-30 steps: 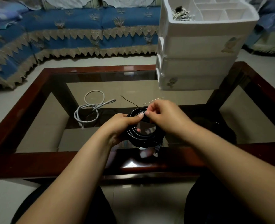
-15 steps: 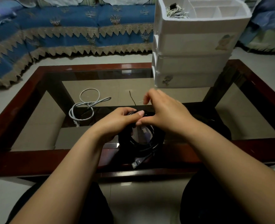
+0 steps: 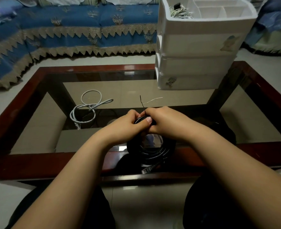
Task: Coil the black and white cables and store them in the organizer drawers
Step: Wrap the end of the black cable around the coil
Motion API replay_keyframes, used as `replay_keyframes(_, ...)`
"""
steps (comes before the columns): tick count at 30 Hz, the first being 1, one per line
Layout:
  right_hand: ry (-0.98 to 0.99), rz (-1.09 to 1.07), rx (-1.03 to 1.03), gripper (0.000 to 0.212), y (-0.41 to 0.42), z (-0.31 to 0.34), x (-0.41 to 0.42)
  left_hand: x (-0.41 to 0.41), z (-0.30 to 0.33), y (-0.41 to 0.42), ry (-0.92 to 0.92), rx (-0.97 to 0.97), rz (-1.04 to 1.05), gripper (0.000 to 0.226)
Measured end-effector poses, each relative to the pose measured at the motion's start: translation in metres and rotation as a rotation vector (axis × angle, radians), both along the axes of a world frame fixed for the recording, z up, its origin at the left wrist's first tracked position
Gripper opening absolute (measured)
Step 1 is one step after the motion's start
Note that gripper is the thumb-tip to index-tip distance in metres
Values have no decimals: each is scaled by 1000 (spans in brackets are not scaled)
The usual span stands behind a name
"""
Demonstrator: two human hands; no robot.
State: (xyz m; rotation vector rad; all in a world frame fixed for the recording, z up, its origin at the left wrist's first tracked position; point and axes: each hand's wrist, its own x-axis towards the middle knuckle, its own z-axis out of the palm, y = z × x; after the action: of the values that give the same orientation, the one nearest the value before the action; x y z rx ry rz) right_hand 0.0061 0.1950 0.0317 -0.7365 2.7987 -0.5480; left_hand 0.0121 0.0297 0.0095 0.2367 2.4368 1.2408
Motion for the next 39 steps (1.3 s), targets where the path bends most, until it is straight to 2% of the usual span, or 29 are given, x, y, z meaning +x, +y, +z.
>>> replay_keyframes(2, 143, -13, 51, 35, -3, -5, 1, 2, -3, 0, -54, 140, 41, 42)
replay_keyframes(6, 362, -49, 28, 32, -7, -11, 1, 5, -7, 9, -78, 420, 223, 29)
replay_keyframes(8, 423, -38, 18, 32, -8, -14, 1, 8, -8, 12, -61, 480, 274, 26)
replay_keyframes(13, 506, 33, -6, 32, -4, -18, 0, 18, -7, 21, -80, 657, 385, 17)
replay_keyframes(18, 495, 79, -32, 34, -1, -16, -6, 22, -2, 23, -52, 749, 474, 13)
replay_keyframes(20, 518, 89, -15, 35, 0, -16, -6, 18, 0, 15, -26, 653, 428, 14)
replay_keyframes(23, 569, 110, 6, 36, 0, -20, -2, 9, 6, 2, 51, 313, 336, 21)
replay_keyframes(25, 581, 119, 42, 35, 0, -21, 0, 6, 8, -3, 48, 194, 284, 21)
replay_keyframes(26, 595, 117, 52, 36, 1, -21, 0, 5, 9, -4, 34, 188, 258, 21)
replay_keyframes(31, 574, 111, 90, 39, 3, -19, 3, 0, 5, 0, -42, 414, 309, 14)
replay_keyframes(36, 434, 69, 88, 56, 5, -12, 7, 5, -2, 9, 146, 363, 358, 20)
replay_keyframes(39, 311, 54, 42, 74, 6, -12, 8, 5, -5, 11, 118, 393, 376, 17)
